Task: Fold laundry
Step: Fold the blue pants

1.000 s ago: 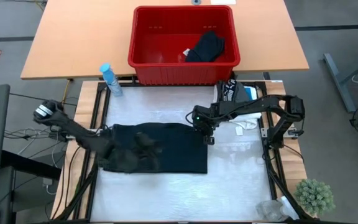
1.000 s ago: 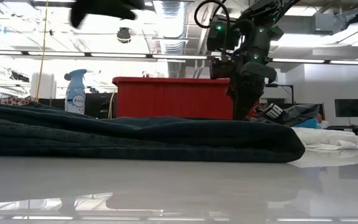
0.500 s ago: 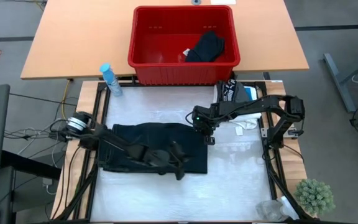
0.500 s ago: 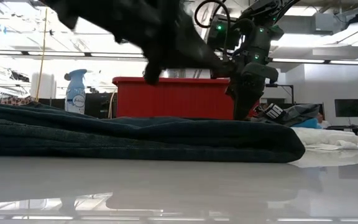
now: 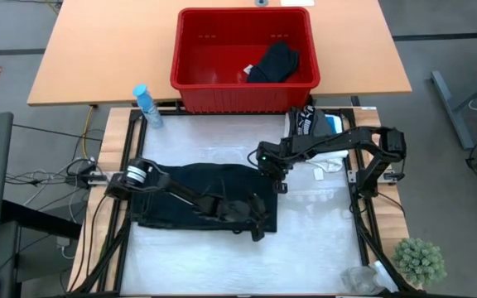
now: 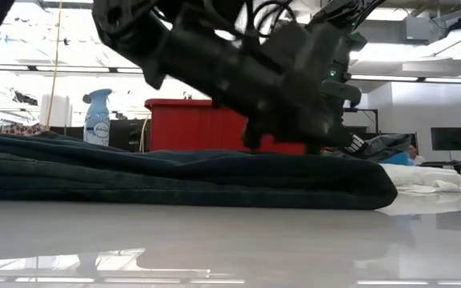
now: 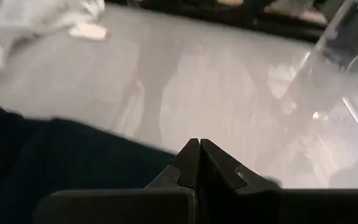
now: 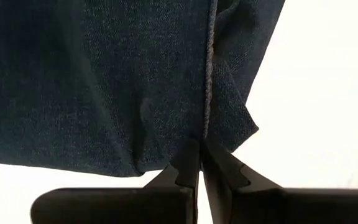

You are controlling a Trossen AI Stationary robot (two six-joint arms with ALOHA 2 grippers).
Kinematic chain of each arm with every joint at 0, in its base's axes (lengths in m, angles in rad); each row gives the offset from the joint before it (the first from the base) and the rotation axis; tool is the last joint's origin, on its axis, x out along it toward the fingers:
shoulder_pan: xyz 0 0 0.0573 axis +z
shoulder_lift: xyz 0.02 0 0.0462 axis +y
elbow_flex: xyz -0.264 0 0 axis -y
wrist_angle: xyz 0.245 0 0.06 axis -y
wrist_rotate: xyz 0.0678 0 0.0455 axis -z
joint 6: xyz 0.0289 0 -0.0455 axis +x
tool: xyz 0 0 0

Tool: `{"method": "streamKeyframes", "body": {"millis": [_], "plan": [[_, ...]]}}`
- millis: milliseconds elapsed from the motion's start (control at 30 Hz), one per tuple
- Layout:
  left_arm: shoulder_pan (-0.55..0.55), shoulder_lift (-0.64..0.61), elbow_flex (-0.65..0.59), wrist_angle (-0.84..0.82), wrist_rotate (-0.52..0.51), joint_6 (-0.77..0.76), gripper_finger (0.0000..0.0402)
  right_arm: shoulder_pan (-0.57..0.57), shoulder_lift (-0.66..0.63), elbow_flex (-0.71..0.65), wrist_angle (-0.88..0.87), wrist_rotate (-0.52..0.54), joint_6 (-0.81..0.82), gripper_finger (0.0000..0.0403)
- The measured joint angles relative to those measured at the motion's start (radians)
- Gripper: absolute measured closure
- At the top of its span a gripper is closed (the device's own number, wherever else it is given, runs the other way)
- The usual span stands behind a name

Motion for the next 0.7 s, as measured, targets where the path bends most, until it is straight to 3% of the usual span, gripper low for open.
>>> {"method": "streamKeyframes", "body": {"millis": [167,367,700], "plan": [[0.010,0.020,-0.004,-0.036,0.012,-0.008,0.0401,0.000,0.000,0.000,-0.007,0.001,-0.026,0.0364],[0.013,0.029,-0.006,-0.131,0.104,0.001,0.0401,-0.034,0.000,0.000,-0.001,0.050,-0.079,0.0386],[0.015,0.067,-0.002,-0.177,0.171,-0.075,0.0402,-0.099,0.000,0.000,0.027,0.054,-0.151,0.0379]]}}
